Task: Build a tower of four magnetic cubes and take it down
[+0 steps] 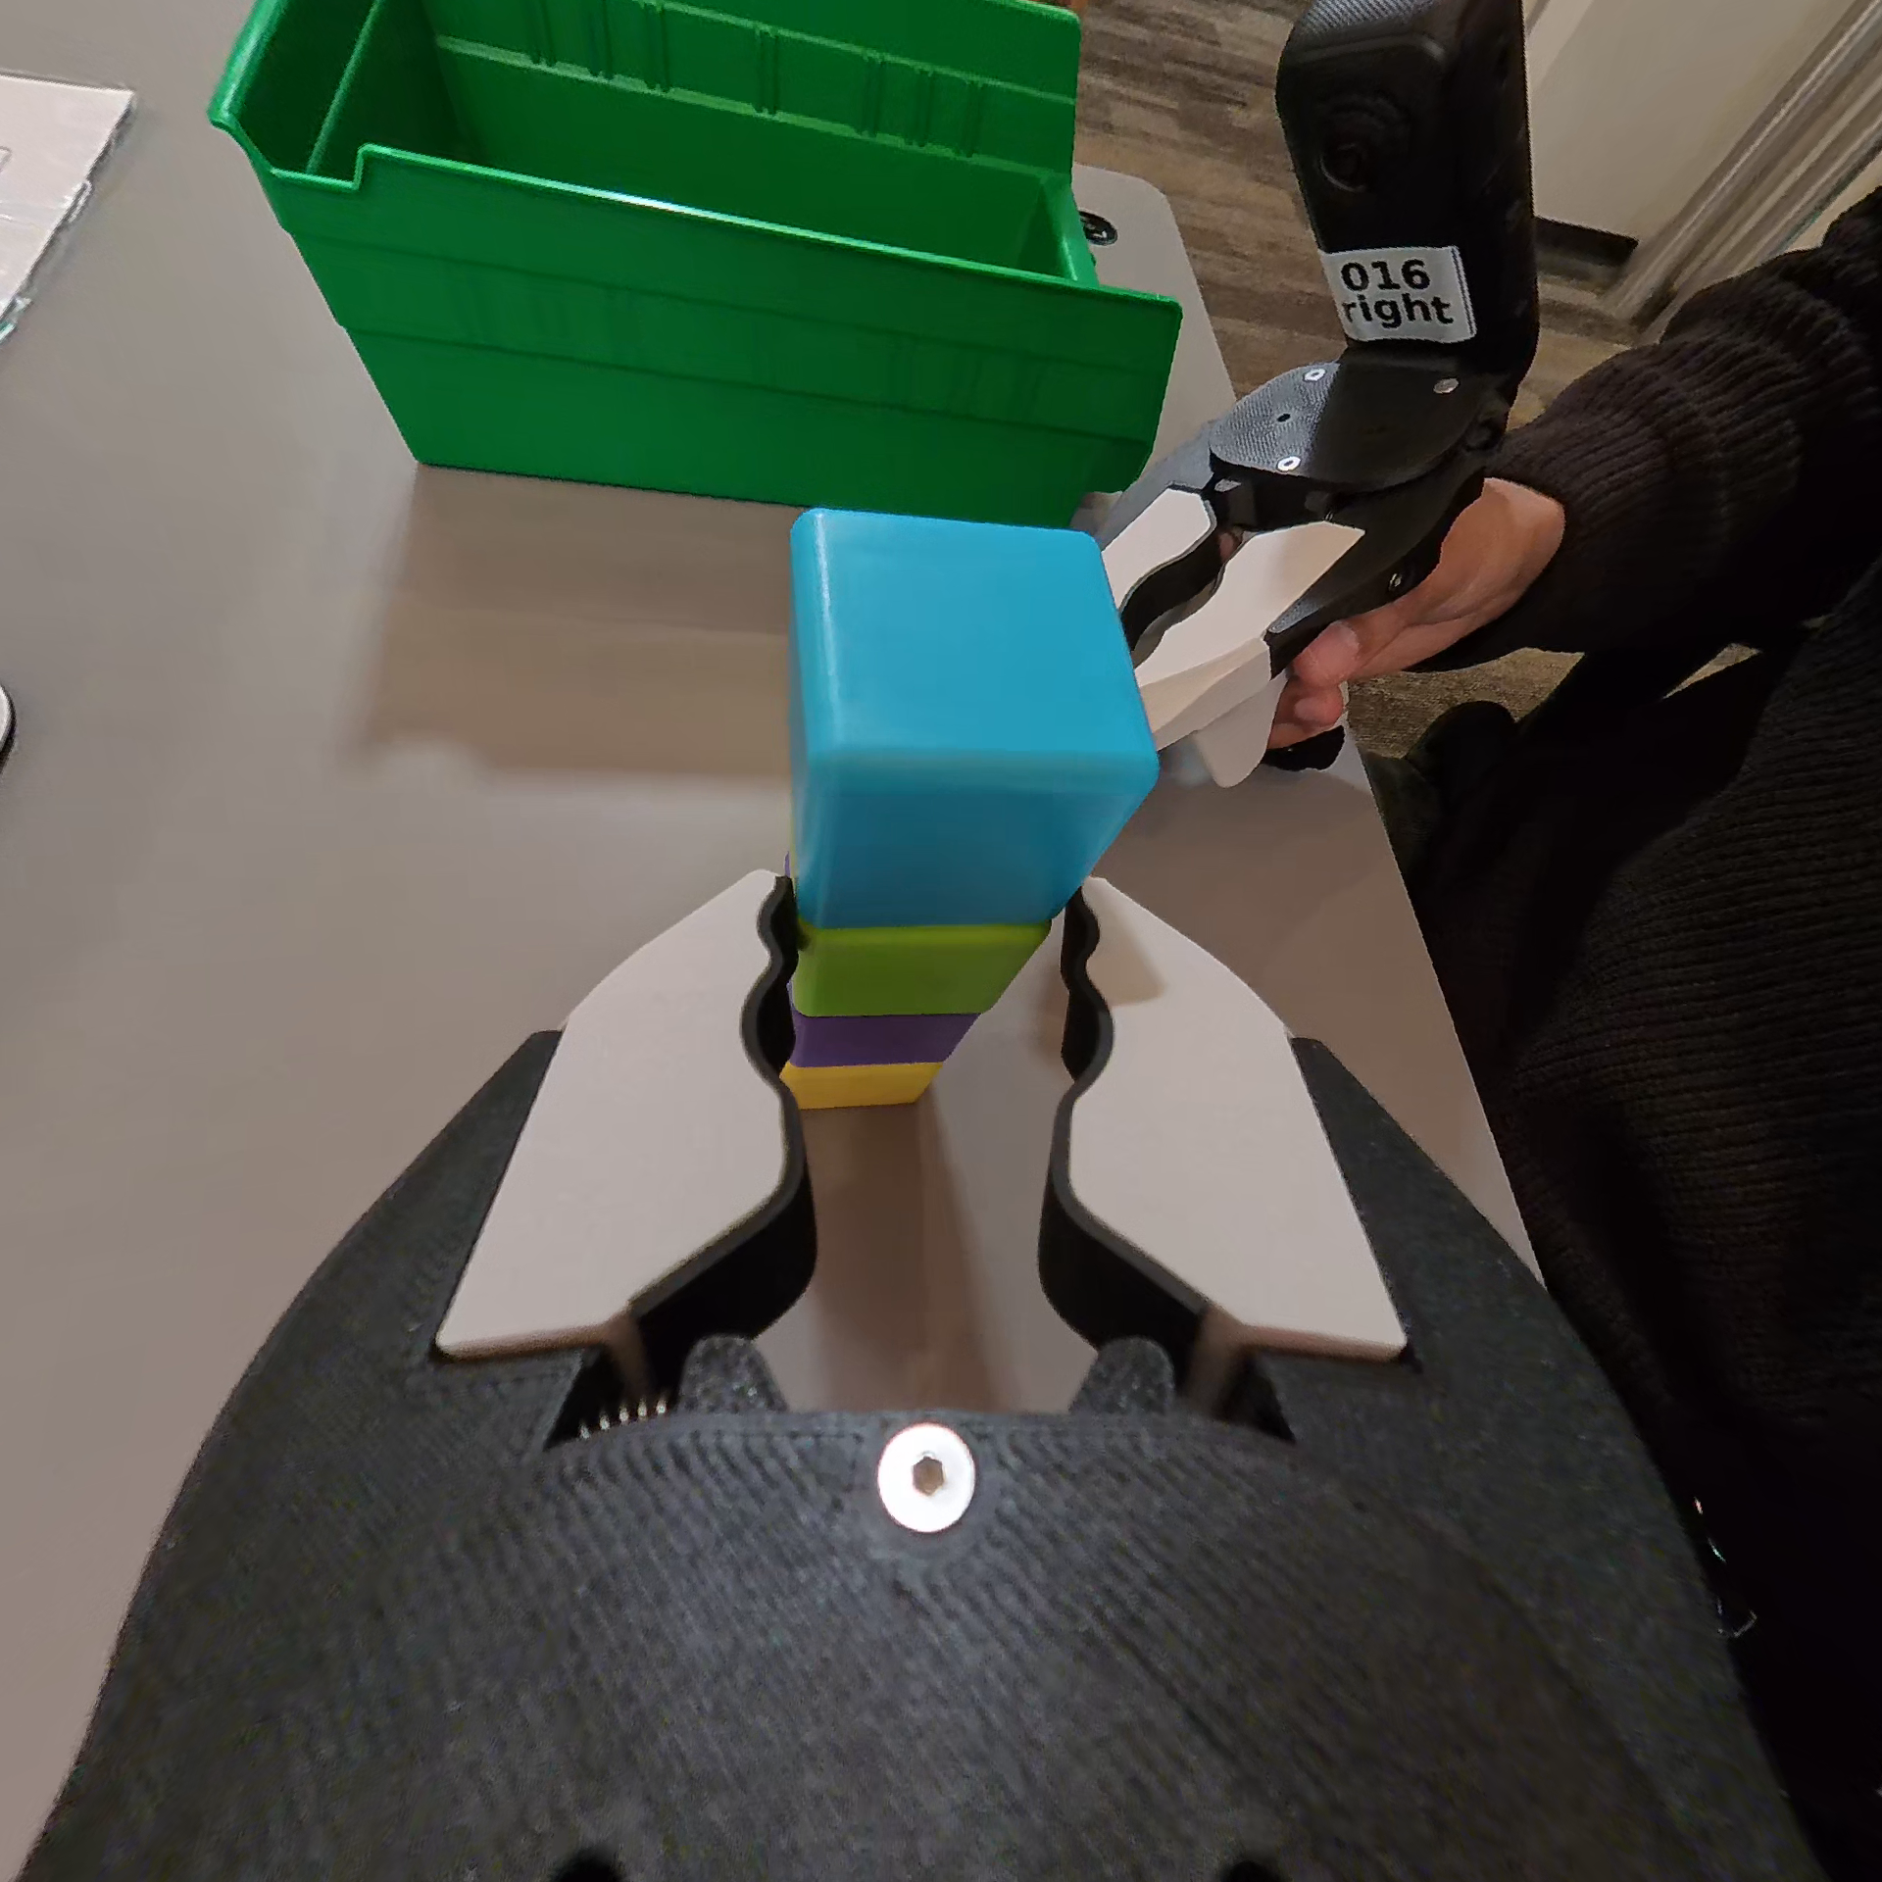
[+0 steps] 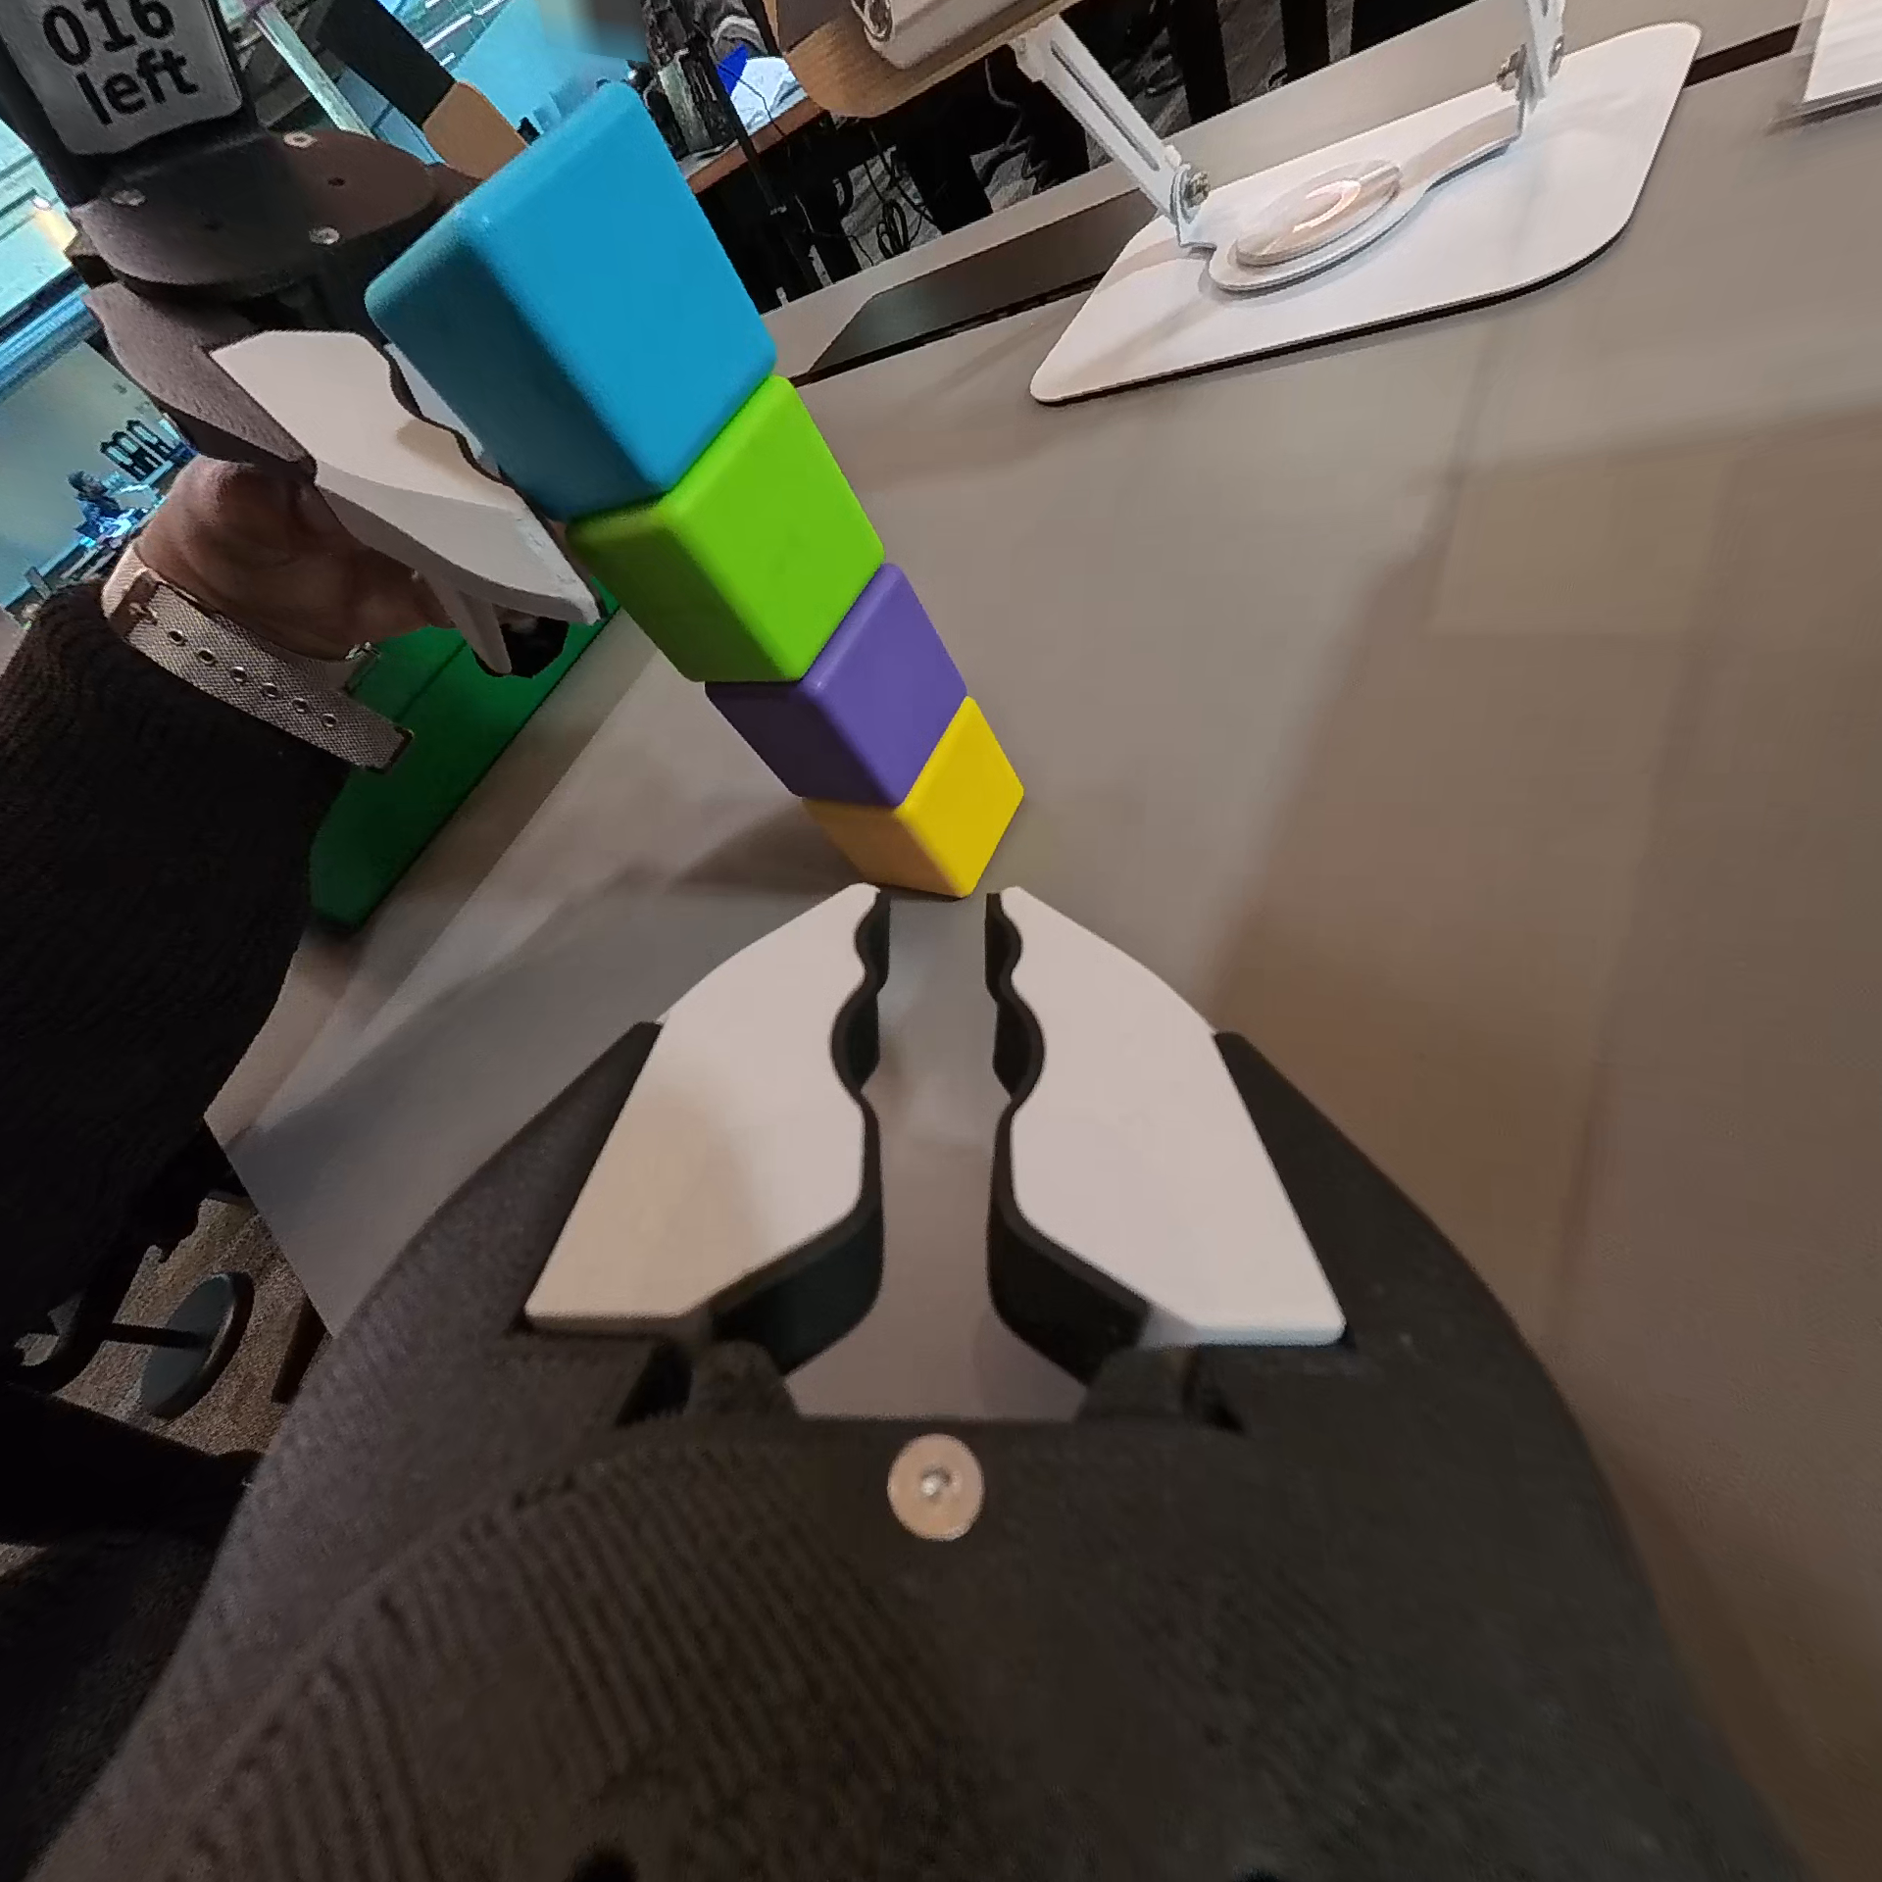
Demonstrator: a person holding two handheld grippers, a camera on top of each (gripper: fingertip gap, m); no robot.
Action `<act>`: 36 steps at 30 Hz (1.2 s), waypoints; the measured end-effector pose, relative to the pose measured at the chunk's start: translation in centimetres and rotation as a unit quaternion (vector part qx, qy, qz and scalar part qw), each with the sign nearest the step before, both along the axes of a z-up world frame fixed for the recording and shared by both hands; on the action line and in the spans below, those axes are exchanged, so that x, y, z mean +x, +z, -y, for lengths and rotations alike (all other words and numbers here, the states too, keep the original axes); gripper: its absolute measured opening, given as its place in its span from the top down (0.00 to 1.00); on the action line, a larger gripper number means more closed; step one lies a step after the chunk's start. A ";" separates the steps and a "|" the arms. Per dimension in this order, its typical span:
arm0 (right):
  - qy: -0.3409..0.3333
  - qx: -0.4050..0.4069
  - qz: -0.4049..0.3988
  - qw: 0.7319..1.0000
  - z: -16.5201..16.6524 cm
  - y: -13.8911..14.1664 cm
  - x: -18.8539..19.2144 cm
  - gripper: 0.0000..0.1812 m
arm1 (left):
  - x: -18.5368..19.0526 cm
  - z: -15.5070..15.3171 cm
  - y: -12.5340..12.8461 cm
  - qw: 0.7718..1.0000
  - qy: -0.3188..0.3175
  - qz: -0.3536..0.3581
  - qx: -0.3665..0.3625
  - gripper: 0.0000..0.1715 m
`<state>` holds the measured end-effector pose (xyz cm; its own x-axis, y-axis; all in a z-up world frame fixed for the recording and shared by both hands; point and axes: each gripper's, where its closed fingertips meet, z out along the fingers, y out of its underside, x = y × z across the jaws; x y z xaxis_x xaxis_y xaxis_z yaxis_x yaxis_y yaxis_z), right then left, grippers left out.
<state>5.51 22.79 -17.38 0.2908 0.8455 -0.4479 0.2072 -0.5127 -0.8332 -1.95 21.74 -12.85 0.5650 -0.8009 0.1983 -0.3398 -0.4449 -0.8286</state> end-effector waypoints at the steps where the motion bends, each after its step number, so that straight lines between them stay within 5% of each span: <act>1: 0.000 0.000 0.000 1.000 0.0 0.0 0.0 0.90 | 0.0 0.0 0.0 1.000 0.000 0.000 0.000 0.71; 11: 0.001 -0.002 0.000 1.000 0.0 0.0 0.0 0.90 | 0.0 0.1 0.0 1.000 -0.002 0.005 -0.008 0.70; 19: 0.003 -0.002 -0.001 1.000 0.1 0.0 -0.1 0.90 | 0.2 -0.3 -0.4 1.000 0.006 0.018 -0.020 0.47; 25: 0.060 0.020 -0.062 0.996 1.7 2.2 -0.6 0.79 | -1.0 -1.9 1.2 0.994 0.066 0.065 0.049 0.44; 29: 0.087 0.084 -0.097 0.988 2.6 4.2 -0.7 0.77 | -0.7 -1.2 1.7 0.988 0.080 0.090 0.094 0.45; 31: 0.091 0.090 -0.114 0.985 2.8 5.0 -0.8 0.76 | -0.4 -0.3 0.8 0.988 0.079 0.092 0.092 0.55; 36: 0.112 0.002 -0.192 0.975 2.8 7.0 -1.0 0.77 | -1.0 0.8 0.7 0.964 0.129 0.168 0.163 0.68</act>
<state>4.49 19.95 -10.42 -0.0901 0.8708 -0.4834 -0.0129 -0.4863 -0.8737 -2.95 20.90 -12.10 0.7008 -0.6936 0.1668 0.0590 -0.1767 -0.9825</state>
